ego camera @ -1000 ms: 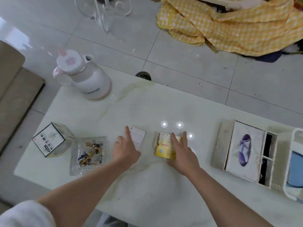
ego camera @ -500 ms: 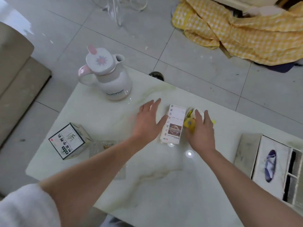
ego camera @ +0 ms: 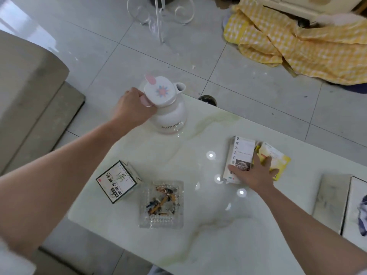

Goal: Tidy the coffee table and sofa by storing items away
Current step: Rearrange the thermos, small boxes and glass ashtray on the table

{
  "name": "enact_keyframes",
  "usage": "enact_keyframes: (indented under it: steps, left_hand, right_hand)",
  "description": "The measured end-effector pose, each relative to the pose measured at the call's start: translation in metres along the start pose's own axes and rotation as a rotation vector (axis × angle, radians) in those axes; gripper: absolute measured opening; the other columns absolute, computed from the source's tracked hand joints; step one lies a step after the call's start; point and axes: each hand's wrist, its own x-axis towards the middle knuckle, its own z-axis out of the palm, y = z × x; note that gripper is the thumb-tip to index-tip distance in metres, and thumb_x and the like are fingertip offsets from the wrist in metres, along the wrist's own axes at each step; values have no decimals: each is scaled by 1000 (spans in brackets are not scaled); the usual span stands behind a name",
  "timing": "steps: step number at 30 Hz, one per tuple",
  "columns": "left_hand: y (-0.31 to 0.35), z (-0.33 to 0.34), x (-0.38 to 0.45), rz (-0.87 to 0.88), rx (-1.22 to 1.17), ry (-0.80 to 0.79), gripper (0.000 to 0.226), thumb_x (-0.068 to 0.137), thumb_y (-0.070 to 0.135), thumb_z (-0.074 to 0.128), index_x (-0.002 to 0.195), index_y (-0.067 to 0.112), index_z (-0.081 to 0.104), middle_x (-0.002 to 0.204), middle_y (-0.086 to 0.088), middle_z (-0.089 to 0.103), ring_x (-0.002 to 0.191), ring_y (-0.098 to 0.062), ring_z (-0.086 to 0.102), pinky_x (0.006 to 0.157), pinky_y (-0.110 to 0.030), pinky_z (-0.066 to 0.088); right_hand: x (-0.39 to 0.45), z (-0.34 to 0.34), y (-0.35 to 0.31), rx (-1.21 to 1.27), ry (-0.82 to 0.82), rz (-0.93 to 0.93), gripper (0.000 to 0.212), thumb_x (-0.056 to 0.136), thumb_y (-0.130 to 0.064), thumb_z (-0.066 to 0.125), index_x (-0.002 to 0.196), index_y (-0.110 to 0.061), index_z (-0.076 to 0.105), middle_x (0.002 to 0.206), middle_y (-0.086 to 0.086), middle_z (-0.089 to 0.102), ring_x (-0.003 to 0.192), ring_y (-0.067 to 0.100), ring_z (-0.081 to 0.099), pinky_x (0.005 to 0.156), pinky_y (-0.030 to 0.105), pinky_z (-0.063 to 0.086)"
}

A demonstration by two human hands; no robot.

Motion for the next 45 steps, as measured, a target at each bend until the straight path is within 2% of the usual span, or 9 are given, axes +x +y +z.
enact_keyframes:
  steps: [4,10,17,23,28,31,35,39,45]
  left_hand:
    - [-3,-2,-6,-39,-37,-245,28,80,42,64,84,14,61,82,-4,59,78,-26,56,71,-38,48]
    - [-22,11,-28,-264,-511,-588,19,87,27,66,74,18,57,65,2,56,83,-16,63,91,-46,54]
    - [-15,42,-66,-292,-803,-418,29,90,22,63,64,15,51,56,3,47,61,-13,54,93,-55,54]
    - [7,41,-116,-197,-822,-341,28,91,18,62,65,13,52,52,5,46,50,-8,46,89,-54,54]
    - [58,31,-161,-52,-748,-406,36,92,27,63,60,15,52,52,6,47,53,-9,47,88,-52,55]
    - [101,36,-186,28,-698,-451,41,89,40,64,55,20,53,51,8,51,55,-12,51,82,-46,58]
    - [157,63,-222,145,-681,-546,49,87,57,55,52,22,53,53,8,52,56,-14,50,71,-37,49]
    - [204,106,-258,254,-690,-654,52,91,66,41,58,28,53,58,9,52,59,-11,50,80,-42,53]
    - [244,179,-294,281,-679,-681,47,98,55,39,66,23,51,58,9,51,60,-12,48,73,-33,47]
  right_hand:
    - [-1,3,-9,-63,36,-172,111,53,-87,54,149,-42,22,157,20,18,149,29,-3,117,56,-6]
    - [0,17,-40,-50,59,-298,116,60,-82,62,153,-32,16,155,20,20,144,44,2,117,58,-2]
    - [2,13,-56,4,32,-290,107,81,-63,64,157,-18,5,160,16,18,146,45,8,116,57,19]
    - [-11,-5,-43,62,83,-312,82,87,-58,58,149,-12,30,146,14,40,137,38,31,106,49,34]
    - [-39,-34,-34,471,-57,-325,57,96,-52,50,145,-23,45,148,0,45,124,14,51,101,27,37]
    - [-53,-55,-23,705,-189,-274,45,91,-61,47,126,-35,59,132,-8,61,113,15,62,105,41,47]
    - [-67,-90,7,985,-295,-167,49,96,-58,38,115,-23,66,116,10,69,93,26,69,90,42,56]
    - [-75,-119,73,1127,-233,-72,46,99,-52,38,119,-22,66,117,12,69,102,30,68,95,47,55]
    - [-70,-154,150,877,59,-33,23,97,-31,45,99,-26,67,111,8,71,93,23,67,86,40,53]
